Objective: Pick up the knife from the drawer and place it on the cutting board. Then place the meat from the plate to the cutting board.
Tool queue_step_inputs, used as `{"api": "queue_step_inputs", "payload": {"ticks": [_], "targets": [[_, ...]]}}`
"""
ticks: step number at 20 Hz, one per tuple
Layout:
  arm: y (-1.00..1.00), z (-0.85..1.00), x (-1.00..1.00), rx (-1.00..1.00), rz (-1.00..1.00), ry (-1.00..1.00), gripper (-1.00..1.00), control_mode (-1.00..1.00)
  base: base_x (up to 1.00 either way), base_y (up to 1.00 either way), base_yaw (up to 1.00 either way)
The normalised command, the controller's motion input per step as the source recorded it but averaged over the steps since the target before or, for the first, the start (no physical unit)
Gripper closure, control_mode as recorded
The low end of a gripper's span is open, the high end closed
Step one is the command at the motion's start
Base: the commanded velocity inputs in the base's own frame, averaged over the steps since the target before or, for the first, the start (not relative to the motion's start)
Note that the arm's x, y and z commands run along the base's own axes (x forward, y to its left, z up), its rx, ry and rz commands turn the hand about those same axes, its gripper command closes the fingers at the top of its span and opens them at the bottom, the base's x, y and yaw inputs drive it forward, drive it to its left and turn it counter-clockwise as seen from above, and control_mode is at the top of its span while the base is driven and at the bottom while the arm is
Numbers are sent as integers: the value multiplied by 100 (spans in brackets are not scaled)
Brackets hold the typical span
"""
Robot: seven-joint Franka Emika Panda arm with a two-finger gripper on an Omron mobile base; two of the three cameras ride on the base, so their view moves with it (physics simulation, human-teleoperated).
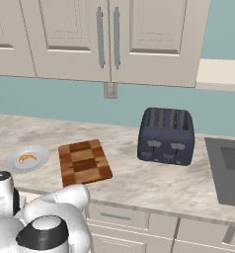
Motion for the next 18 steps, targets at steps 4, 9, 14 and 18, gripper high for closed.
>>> {"api": "queue_step_inputs", "payload": {"ticks": [4,9,14,18], "targets": [[21,-25,50,-4,0,7,-100,-100,0,0,0],[39,-22,9,-5,1,3,-100,-100,0,0,0],[42,-3,0,-3,1,0,-100,-100,0,0,0],[18,-6,0,-3,3,0,-100,-100,0,0,0]]}}
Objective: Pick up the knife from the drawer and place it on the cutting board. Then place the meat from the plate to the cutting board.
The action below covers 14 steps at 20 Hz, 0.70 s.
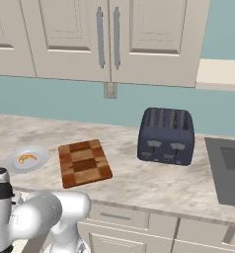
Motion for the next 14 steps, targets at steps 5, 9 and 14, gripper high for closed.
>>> {"api": "queue_step_inputs", "payload": {"ticks": [5,9,14], "targets": [[1,-17,-13,-3,6,0,-100,-100,0,0,0],[0,-15,-31,-1,3,0,-100,-100,0,0,0],[0,-13,-18,0,2,0,-100,-100,0,0,0]]}}
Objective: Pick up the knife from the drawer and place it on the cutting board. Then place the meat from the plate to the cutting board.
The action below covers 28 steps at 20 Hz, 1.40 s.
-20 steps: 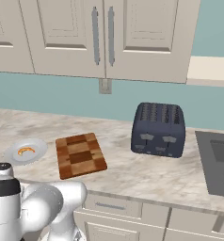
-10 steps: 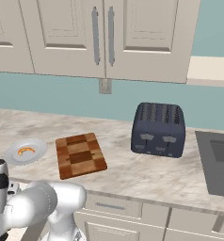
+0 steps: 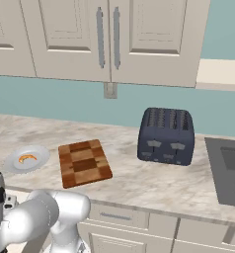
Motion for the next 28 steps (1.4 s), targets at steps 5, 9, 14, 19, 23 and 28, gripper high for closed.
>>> {"api": "queue_step_inputs", "payload": {"ticks": [5,9,14,19,23,28], "targets": [[-18,-2,-6,0,0,-5,-100,-100,0,0,0],[-25,0,-5,0,0,-3,-100,-100,0,0,0],[-3,-8,0,0,0,0,-100,-100,0,0,0],[0,-14,1,0,0,0,-100,-100,0,0,0],[0,-10,0,0,1,0,-100,-100,0,0,0],[0,-8,2,0,0,0,-100,-100,0,0,0]]}}
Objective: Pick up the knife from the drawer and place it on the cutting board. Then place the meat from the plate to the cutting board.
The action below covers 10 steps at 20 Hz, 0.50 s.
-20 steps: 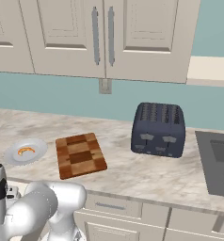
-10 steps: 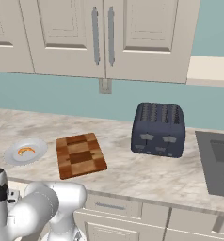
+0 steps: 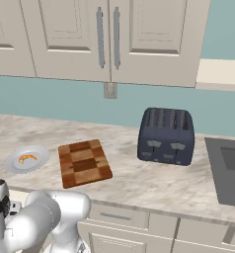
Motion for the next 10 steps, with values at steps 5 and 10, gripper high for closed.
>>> {"api": "queue_step_inputs", "payload": {"ticks": [5,10], "targets": [[0,-11,2,0,0,0,-100,-100,0,0,0],[0,-15,2,0,0,0,-100,-100,0,0,0]]}}
